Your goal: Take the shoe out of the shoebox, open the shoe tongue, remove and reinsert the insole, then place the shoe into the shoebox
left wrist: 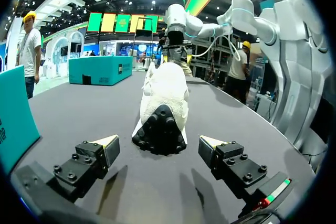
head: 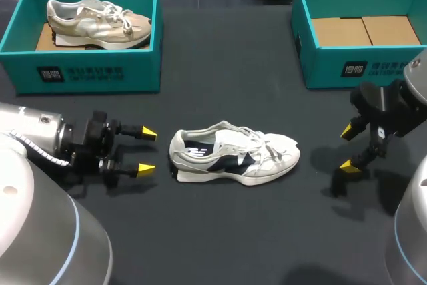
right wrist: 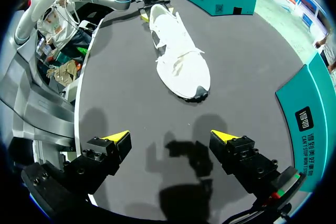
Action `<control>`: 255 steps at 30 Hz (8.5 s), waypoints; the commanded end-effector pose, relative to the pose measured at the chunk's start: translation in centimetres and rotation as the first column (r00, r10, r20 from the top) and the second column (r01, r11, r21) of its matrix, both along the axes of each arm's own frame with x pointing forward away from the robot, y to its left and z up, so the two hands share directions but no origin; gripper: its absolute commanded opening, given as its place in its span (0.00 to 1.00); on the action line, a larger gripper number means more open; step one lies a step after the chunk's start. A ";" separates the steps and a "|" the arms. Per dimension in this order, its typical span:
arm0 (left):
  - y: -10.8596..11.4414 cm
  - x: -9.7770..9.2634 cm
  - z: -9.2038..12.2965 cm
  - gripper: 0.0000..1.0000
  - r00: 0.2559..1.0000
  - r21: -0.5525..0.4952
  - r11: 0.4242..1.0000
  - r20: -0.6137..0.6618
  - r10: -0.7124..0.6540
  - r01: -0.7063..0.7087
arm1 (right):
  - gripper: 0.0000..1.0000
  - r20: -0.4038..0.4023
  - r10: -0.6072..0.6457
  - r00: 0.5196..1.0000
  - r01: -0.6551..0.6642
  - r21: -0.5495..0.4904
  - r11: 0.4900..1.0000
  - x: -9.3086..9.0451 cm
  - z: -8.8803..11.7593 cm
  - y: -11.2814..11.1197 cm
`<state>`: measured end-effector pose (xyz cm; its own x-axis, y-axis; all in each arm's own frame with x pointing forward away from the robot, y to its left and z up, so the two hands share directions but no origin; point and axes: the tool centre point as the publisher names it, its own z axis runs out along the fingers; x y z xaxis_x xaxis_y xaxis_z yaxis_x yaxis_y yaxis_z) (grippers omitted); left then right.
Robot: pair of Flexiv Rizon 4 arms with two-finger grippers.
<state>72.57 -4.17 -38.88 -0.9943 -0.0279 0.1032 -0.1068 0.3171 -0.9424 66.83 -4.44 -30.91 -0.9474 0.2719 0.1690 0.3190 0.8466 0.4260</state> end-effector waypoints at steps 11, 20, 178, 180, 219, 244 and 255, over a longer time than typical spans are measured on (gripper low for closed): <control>-2.4 -0.7 -0.4 1.00 1.000 -0.003 1.000 0.009 0.011 -0.011 | 1.00 0.002 -0.001 1.000 0.001 -0.002 1.000 -0.1 0.0 0.0; -3.8 -0.5 -0.4 1.00 1.000 -0.009 1.000 0.014 0.004 -0.004 | 1.00 0.002 -0.001 1.000 0.001 -0.002 1.000 -0.1 0.0 0.0; -8.8 0.3 -2.0 0.00 0.998 -0.024 0.998 0.012 -0.059 0.059 | 1.00 0.326 -0.901 0.287 0.850 -0.520 0.083 4.5 0.4 25.6; -8.8 0.3 -2.0 0.00 0.998 -0.024 0.998 0.012 -0.059 0.059 | 1.00 0.337 -0.898 0.282 0.854 -0.515 0.075 4.6 0.1 25.5; -8.8 0.3 -2.0 0.00 0.998 -0.024 0.998 0.012 -0.059 0.059 | 0.89 0.344 -0.881 0.323 0.849 -0.517 0.110 4.9 -1.8 18.9; -8.8 0.3 -2.0 0.00 0.998 -0.024 0.998 0.012 -0.059 0.059 | 0.43 0.117 -0.865 0.487 0.697 -0.650 0.304 2.8 -0.5 18.9; -8.8 0.3 -2.0 0.00 0.998 -0.024 0.998 0.012 -0.059 0.059 | 0.00 0.037 -0.801 0.598 0.594 -0.691 0.412 3.7 0.2 17.0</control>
<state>72.73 -12.88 -40.54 -0.9952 0.0342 0.0913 -0.0770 0.2994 -0.9510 70.17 13.51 -30.82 -0.3040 0.9441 -0.1275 0.9281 0.2633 -0.2631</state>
